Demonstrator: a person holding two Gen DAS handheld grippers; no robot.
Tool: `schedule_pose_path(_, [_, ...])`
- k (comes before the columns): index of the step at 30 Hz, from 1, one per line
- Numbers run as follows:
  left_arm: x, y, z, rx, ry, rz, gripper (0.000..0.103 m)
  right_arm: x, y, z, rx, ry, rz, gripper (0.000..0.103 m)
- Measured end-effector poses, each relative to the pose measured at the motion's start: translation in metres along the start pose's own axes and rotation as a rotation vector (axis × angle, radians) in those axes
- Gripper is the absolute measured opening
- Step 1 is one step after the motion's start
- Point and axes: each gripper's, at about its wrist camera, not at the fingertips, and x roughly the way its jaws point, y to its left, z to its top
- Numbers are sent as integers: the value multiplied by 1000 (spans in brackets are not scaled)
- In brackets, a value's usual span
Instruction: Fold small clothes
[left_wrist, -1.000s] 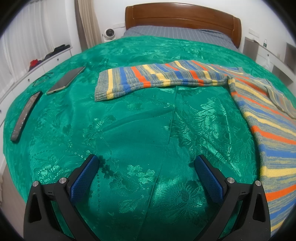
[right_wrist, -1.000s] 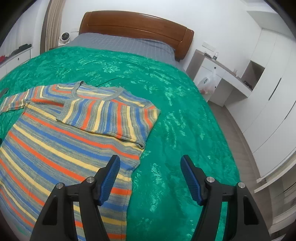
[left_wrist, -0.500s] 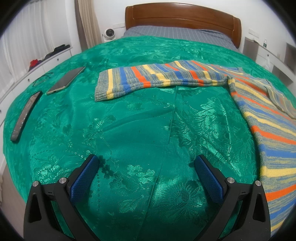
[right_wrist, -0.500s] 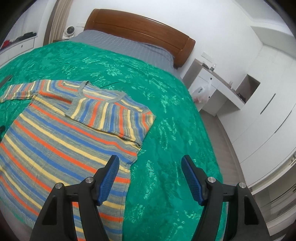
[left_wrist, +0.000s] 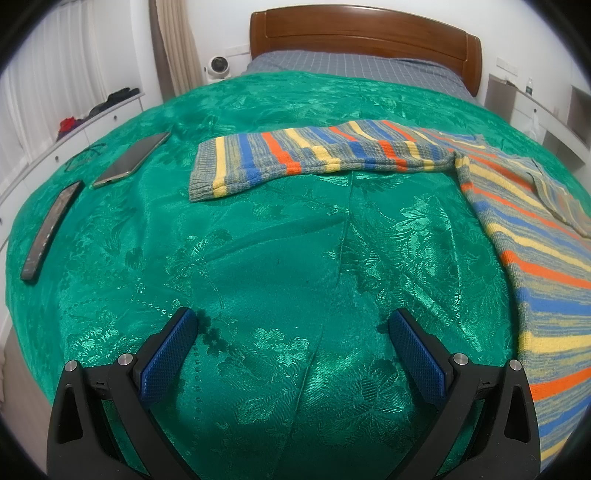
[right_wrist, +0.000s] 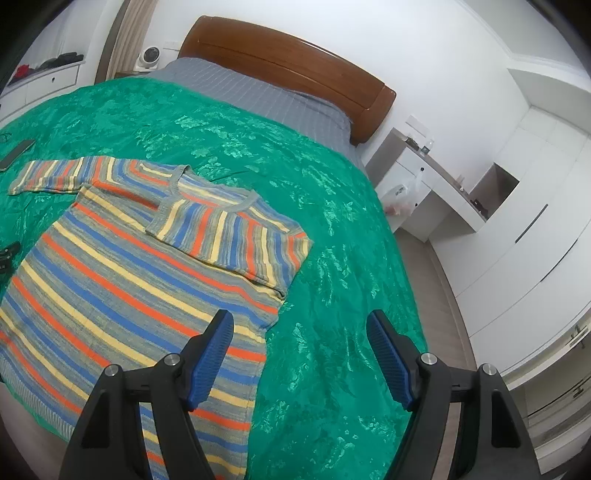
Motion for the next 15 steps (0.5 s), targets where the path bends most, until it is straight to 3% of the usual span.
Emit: schedule_pose_path(15, [0,0,0,-1,0,0,103,-8,10,3,-45,-9,-18,75])
